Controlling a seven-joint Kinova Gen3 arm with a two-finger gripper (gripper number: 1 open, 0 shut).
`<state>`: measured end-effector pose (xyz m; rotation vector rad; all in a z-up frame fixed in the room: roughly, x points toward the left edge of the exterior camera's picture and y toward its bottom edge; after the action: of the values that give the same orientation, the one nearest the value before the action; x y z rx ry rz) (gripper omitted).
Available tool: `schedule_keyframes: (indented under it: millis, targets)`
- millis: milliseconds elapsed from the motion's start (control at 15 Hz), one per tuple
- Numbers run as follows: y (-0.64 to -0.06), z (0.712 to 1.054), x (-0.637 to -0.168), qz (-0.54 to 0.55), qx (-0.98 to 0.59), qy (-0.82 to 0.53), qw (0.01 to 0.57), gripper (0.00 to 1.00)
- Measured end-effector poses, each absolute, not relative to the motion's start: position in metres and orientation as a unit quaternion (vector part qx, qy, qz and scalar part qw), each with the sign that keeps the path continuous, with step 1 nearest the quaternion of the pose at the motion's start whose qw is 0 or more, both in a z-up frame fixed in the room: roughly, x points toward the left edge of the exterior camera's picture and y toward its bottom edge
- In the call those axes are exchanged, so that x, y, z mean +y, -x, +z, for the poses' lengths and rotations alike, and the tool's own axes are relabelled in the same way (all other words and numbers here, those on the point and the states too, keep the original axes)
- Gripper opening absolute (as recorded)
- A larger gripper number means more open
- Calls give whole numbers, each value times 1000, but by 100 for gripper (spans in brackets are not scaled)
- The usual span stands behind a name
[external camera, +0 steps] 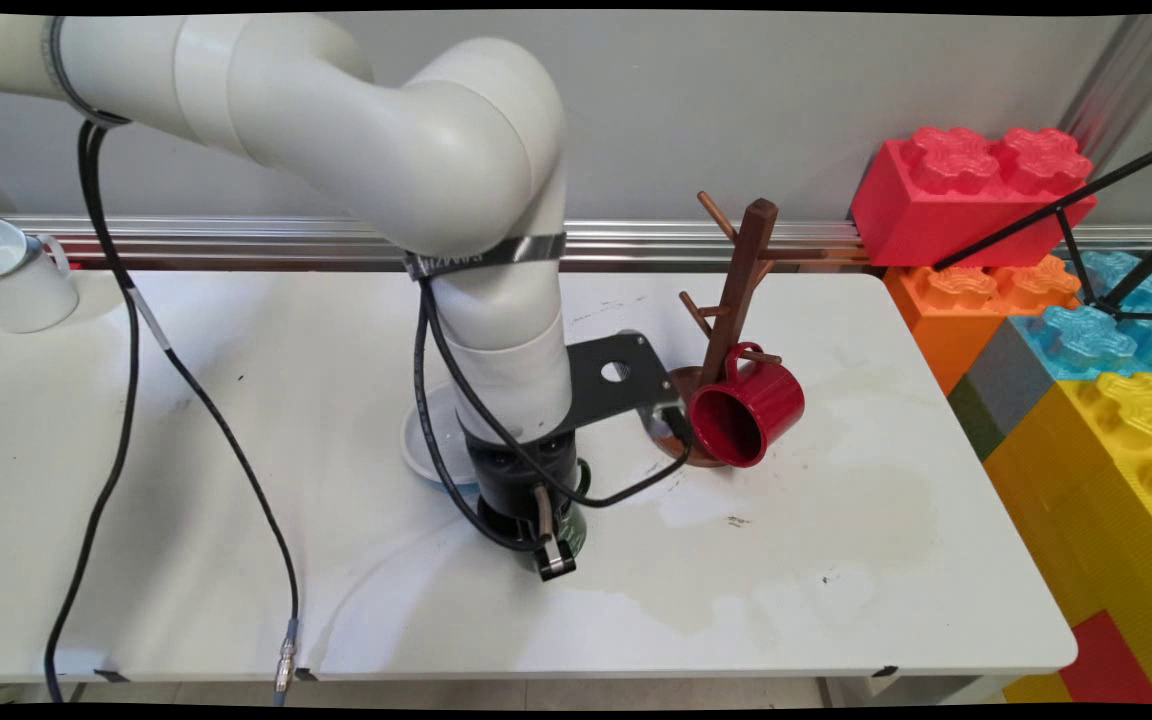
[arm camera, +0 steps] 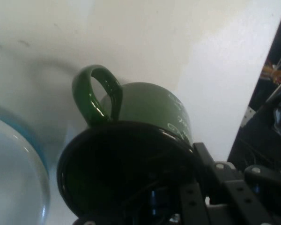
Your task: Place the picked object on the table
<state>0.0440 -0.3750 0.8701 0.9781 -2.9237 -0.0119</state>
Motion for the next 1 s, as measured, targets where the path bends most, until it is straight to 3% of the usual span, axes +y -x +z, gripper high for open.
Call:
schedule_keyframes:
  millis: [1000]
  targets:
    - [-41,841,-379,-5,-947,-322,-7,0]
